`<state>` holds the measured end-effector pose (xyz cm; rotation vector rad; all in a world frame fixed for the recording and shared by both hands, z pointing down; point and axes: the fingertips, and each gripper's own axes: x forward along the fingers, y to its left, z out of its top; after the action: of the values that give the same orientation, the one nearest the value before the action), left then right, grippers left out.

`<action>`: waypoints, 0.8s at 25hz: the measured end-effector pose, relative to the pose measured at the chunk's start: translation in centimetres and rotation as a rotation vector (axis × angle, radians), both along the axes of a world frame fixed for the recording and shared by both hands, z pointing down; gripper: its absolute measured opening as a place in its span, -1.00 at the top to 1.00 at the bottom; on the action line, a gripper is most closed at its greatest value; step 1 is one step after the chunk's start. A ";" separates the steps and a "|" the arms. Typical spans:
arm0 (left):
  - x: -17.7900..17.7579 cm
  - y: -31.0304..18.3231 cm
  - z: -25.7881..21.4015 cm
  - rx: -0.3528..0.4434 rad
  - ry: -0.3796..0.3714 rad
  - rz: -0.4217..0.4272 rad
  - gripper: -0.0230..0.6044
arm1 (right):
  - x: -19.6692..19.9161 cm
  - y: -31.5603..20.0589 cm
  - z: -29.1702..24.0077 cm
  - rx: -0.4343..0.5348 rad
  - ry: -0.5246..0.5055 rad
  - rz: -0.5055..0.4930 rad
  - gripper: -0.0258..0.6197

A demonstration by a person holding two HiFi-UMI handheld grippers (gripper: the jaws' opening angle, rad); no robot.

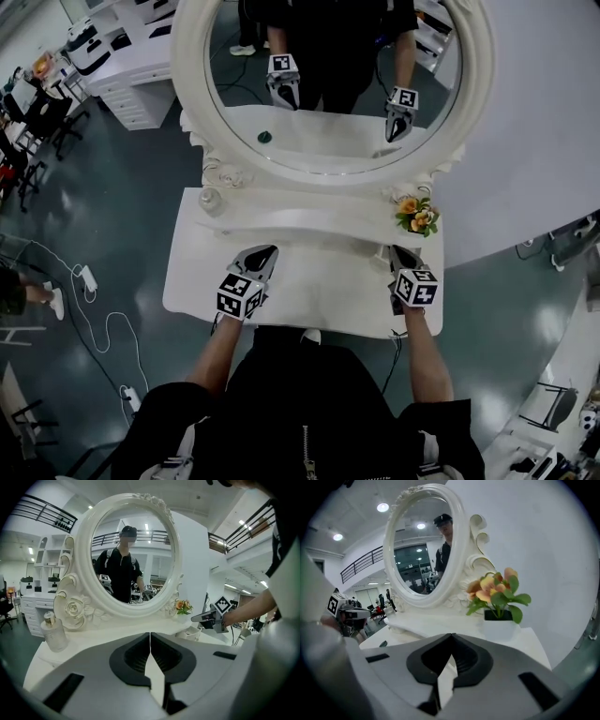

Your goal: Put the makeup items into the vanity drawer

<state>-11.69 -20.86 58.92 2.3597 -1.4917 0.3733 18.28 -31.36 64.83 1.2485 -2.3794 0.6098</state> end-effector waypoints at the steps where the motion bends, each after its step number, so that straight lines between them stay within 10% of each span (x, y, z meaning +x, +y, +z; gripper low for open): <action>1: -0.5 -0.2 -0.2 0.004 0.000 0.002 0.86 | -1.2 0.1 -0.7 0.025 0.004 -0.016 0.90; 20: -17.3 2.3 -0.4 0.037 0.020 -0.207 0.86 | -29.0 3.4 -4.2 0.162 -0.027 -0.493 0.90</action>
<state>-29.00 -18.55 58.51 2.2014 -1.7265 0.2721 -10.70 -27.93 60.66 0.6616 -2.6605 0.2836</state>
